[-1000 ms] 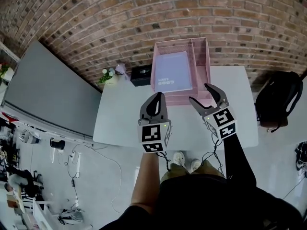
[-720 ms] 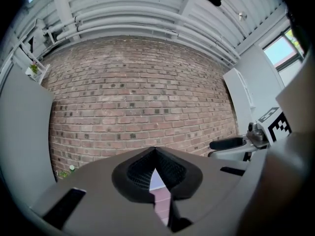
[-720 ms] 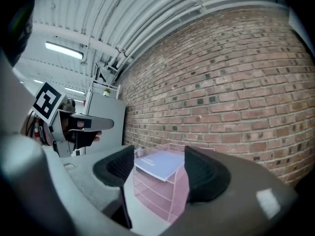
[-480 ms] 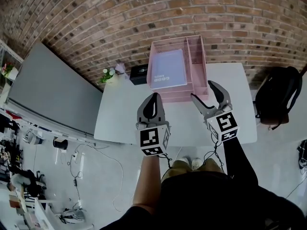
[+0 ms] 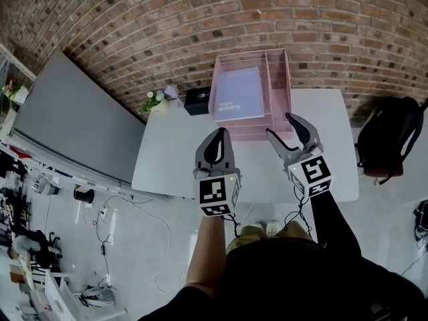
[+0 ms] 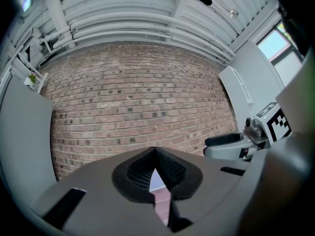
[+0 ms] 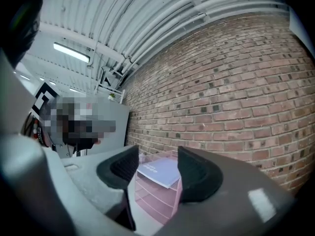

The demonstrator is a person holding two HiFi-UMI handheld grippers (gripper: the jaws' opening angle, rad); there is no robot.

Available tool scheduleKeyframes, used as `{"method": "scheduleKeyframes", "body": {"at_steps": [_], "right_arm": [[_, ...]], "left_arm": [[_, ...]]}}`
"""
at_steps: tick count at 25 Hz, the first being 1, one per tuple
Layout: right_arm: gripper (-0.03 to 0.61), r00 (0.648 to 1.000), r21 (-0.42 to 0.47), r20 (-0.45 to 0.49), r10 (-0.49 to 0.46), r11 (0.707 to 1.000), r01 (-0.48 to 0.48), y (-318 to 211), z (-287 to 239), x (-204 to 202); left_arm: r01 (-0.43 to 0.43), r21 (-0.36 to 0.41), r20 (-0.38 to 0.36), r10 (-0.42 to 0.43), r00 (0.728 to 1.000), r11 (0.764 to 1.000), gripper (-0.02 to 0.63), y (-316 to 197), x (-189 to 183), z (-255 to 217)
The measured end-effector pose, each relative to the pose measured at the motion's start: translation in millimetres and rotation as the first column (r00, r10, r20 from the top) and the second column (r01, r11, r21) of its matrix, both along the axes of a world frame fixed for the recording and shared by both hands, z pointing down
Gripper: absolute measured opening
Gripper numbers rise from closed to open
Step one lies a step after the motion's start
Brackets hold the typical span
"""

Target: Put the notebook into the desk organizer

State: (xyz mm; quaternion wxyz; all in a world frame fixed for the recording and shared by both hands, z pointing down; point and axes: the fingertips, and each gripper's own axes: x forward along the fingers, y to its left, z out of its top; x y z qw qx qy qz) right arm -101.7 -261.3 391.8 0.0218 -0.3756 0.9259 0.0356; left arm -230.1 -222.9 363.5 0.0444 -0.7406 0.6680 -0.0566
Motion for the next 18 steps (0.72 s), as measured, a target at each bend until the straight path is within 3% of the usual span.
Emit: {"method": "scheduleKeyframes", "body": {"at_steps": [1,3,18], "right_arm": [[0.217,1.0,0.001,-0.004,0.002,1.0,-0.002,1.0,-0.1,-0.5],[-0.002,1.0,0.012,-0.022,0.013,1.0,-0.012,3.5,-1.1,0.3],[-0.002,0.996,0.015,-0.052,0.07,0.997,-0.07,-7.6,-1.6,15.3]], "left_arm": [[0.001,-0.001,-0.001,-0.001,1.0,1.0,0.009,0.2,-0.7,0.3],[0.002,-0.003,0.001,-0.002,1.0,1.0,0.008,0.7,-0.8,1.0],[-0.014,-0.007,0.0,0.014,1.0,1.0,0.008,-7.2,7.7,2.9]]}}
